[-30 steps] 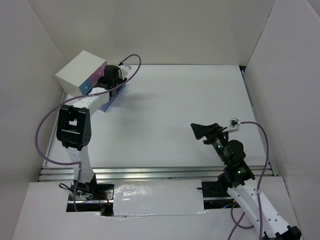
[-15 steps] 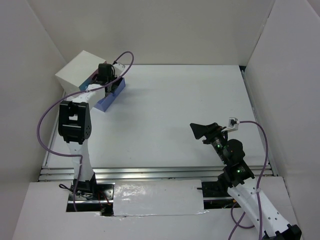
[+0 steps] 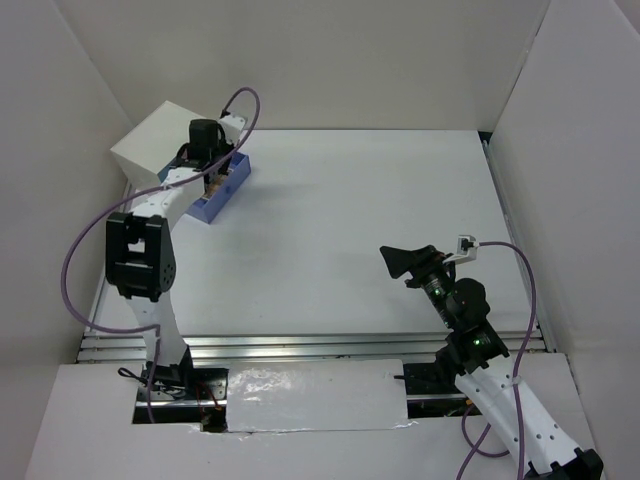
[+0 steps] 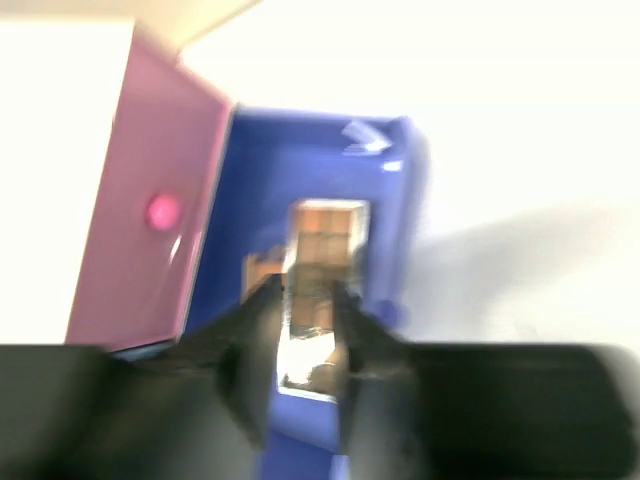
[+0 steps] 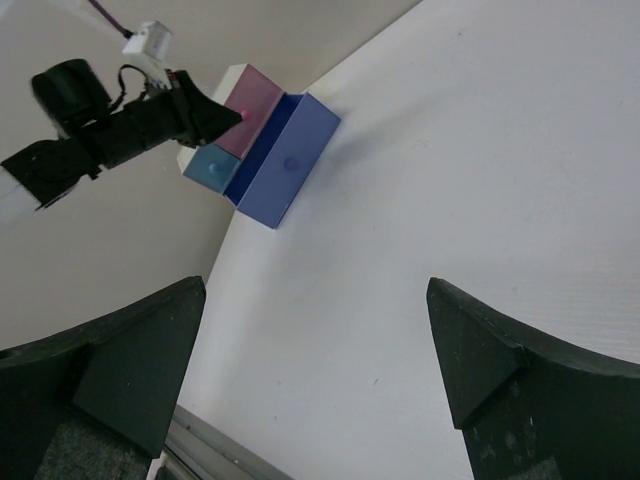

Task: Organize the makeup

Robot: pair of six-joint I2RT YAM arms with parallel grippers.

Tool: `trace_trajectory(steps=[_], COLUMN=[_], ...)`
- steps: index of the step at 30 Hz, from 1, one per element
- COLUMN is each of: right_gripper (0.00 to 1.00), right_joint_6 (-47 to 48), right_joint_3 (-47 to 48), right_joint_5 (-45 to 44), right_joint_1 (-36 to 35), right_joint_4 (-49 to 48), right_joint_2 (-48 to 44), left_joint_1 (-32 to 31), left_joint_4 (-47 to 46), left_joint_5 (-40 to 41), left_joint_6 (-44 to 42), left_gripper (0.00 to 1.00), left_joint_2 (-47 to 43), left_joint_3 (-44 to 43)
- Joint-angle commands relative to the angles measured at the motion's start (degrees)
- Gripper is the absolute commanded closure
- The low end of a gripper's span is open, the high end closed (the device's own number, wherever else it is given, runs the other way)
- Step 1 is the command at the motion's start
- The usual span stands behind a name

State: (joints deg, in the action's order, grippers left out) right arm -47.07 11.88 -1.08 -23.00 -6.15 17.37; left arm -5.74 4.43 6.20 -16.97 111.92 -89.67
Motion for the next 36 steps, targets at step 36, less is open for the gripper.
trace_trajectory(steps=[36], right_gripper=[0.0], right_joint_6=[-0.3], right_joint_3=[0.78], right_joint_5=[0.82], right_joint_1=[-0.02], right_joint_4=[-3.16], right_joint_2=[0.74], left_joint_1=[-2.7], left_joint_4=[-13.04], left_joint_5=[19.29], left_joint_6=[-12.73], left_gripper=[1.0], left_joint_2=[12.97], left_joint_3=[2.22])
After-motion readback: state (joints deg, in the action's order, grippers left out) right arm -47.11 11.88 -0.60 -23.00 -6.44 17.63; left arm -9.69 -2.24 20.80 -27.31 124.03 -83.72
